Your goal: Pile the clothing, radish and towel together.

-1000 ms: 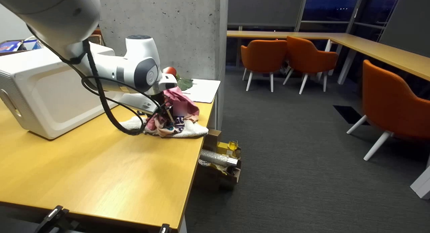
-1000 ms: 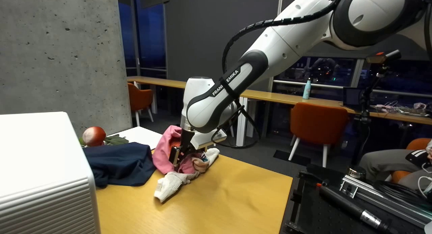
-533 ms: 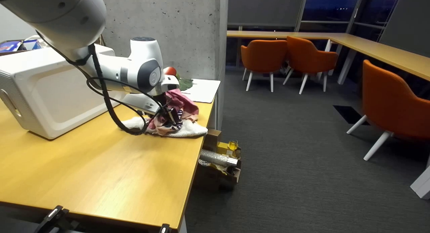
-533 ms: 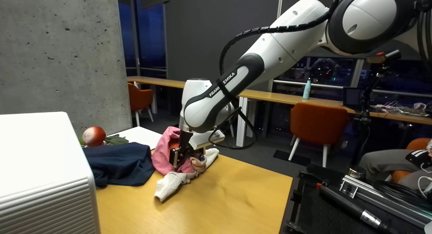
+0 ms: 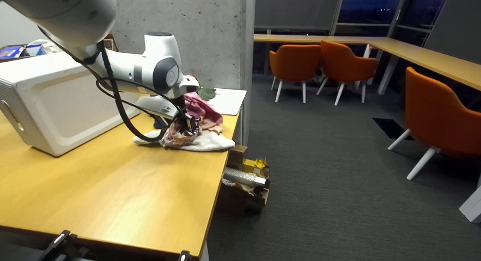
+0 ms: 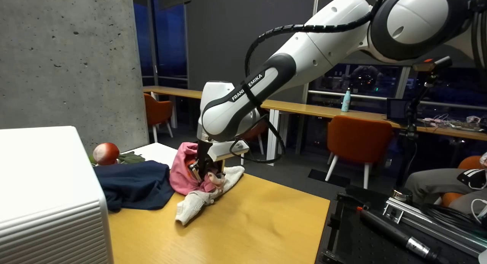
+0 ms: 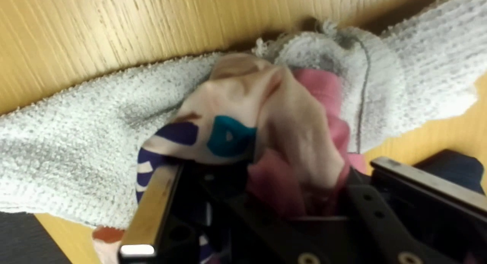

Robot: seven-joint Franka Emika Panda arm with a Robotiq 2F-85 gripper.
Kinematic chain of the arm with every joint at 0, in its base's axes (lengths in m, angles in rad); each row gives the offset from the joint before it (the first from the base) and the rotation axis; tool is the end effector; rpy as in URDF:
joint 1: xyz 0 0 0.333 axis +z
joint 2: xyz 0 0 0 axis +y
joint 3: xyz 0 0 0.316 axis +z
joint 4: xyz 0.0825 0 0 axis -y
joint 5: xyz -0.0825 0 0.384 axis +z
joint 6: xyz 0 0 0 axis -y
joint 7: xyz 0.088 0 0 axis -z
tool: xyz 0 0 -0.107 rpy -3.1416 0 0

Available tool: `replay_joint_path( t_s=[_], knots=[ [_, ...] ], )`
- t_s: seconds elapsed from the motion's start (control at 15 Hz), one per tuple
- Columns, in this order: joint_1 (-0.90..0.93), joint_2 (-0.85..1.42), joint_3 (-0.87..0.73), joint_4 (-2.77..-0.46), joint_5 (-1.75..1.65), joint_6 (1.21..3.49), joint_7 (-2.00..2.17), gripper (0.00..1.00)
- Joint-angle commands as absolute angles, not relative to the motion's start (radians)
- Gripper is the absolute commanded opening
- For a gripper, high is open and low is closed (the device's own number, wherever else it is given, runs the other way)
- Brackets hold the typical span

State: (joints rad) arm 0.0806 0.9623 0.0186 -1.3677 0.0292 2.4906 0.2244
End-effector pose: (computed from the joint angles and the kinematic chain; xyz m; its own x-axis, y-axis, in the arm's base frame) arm 0.7424 0.0706 0.1500 0.9762 -0.1591 0.1473 -0.1500 -0.9861 -0.0710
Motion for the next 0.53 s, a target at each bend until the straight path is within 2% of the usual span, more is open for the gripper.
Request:
replay_joint_path(
  t_s=[0.0,0.47],
  knots=[
    [0.080,0.922,0.004,-1.337,0.038,2.434,0.214,0.03],
    [0.076,0.890,-0.015,-1.275,0.033,2.371,0.219,0.00]
  ],
)
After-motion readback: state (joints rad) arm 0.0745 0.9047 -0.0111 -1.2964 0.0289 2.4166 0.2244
